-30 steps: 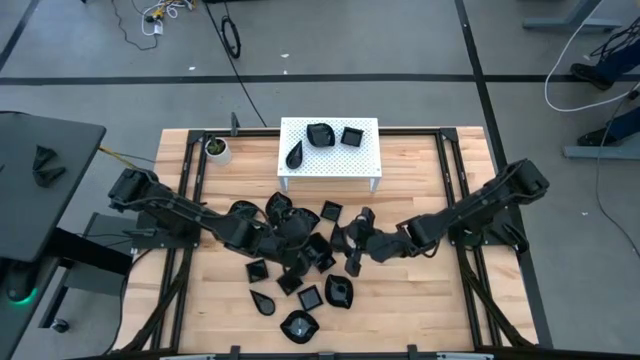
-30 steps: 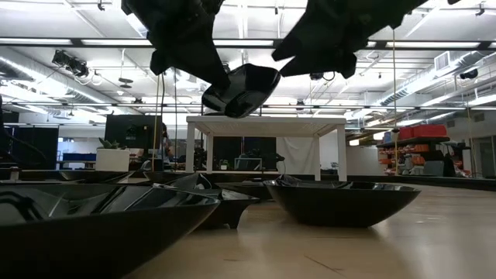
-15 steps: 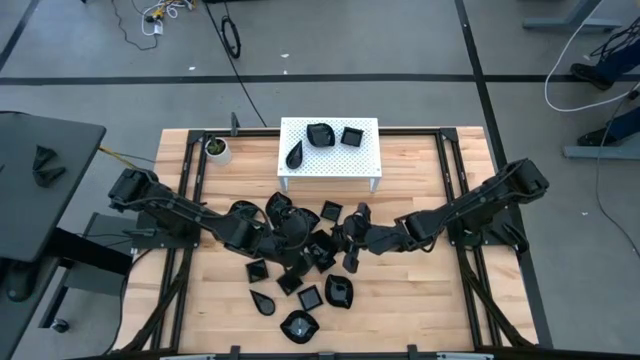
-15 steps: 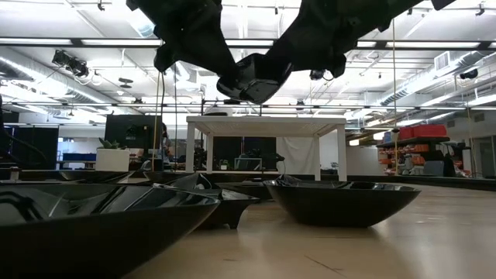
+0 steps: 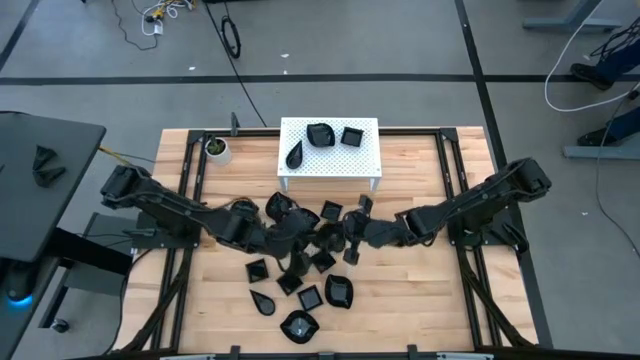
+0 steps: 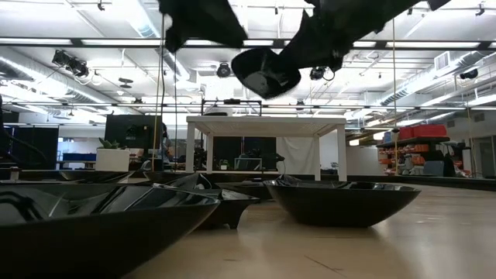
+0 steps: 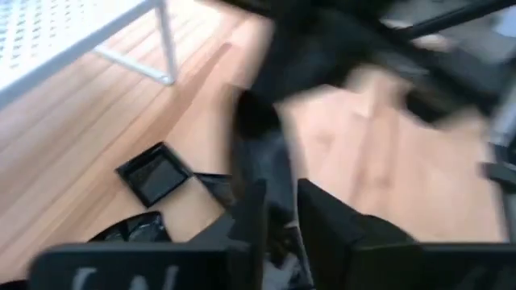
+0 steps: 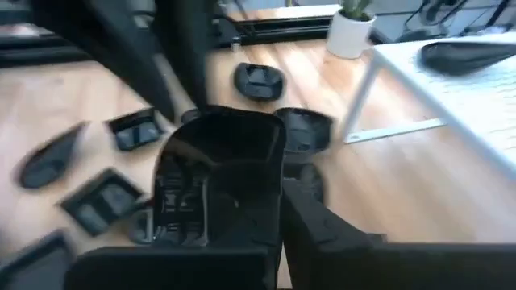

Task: Pick & Place Mini shaped plates
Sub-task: Stack the black leaf-shaped plate on top of the other black leaf-shaped plate on the shelf, then stack the black square plate on top of the other black square plate on the shelf

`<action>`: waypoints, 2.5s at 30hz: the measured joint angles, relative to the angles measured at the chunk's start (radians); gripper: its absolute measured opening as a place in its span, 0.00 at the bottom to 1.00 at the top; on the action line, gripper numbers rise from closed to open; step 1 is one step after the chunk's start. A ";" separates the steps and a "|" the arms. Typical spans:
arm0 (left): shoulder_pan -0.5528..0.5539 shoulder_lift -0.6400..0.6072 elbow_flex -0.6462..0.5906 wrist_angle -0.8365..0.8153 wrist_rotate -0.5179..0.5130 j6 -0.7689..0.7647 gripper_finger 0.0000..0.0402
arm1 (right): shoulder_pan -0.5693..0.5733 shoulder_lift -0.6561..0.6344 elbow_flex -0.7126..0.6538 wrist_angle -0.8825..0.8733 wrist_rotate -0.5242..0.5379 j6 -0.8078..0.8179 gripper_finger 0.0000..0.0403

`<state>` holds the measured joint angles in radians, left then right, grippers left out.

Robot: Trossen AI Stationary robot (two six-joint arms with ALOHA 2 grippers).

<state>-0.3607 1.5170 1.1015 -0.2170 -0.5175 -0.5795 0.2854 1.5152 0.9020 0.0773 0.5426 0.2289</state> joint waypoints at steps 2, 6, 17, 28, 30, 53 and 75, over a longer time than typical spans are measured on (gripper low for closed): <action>-0.003 -0.039 0.001 -0.023 0.045 0.016 0.24 | -0.053 -0.044 0.020 -0.055 -0.008 -0.055 0.01; -0.028 -0.088 0.001 -0.063 0.080 0.015 0.30 | -0.239 -0.111 0.179 -0.255 -0.180 -0.214 0.01; -0.128 -0.069 0.000 -0.079 -0.119 0.016 0.32 | -0.761 0.209 0.809 -0.723 -0.681 -0.789 0.01; -0.143 -0.056 0.000 -0.104 -0.163 0.015 0.32 | -0.885 0.509 1.152 -0.947 -0.792 -0.990 0.00; -0.143 -0.056 0.000 -0.104 -0.163 0.016 0.32 | -0.889 0.526 1.164 -0.959 -0.798 -0.998 0.00; -0.143 -0.055 0.000 -0.112 -0.163 0.015 0.32 | -0.894 0.506 1.140 -0.927 -0.761 -0.928 0.32; -0.394 -0.050 -0.023 -0.654 -0.280 -0.581 0.32 | -0.225 0.062 0.616 -0.815 -0.644 -0.458 0.10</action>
<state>-0.7547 1.4666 1.0787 -0.8710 -0.7975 -1.1600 0.0601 1.5769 1.5179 -0.7375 -0.1018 -0.2291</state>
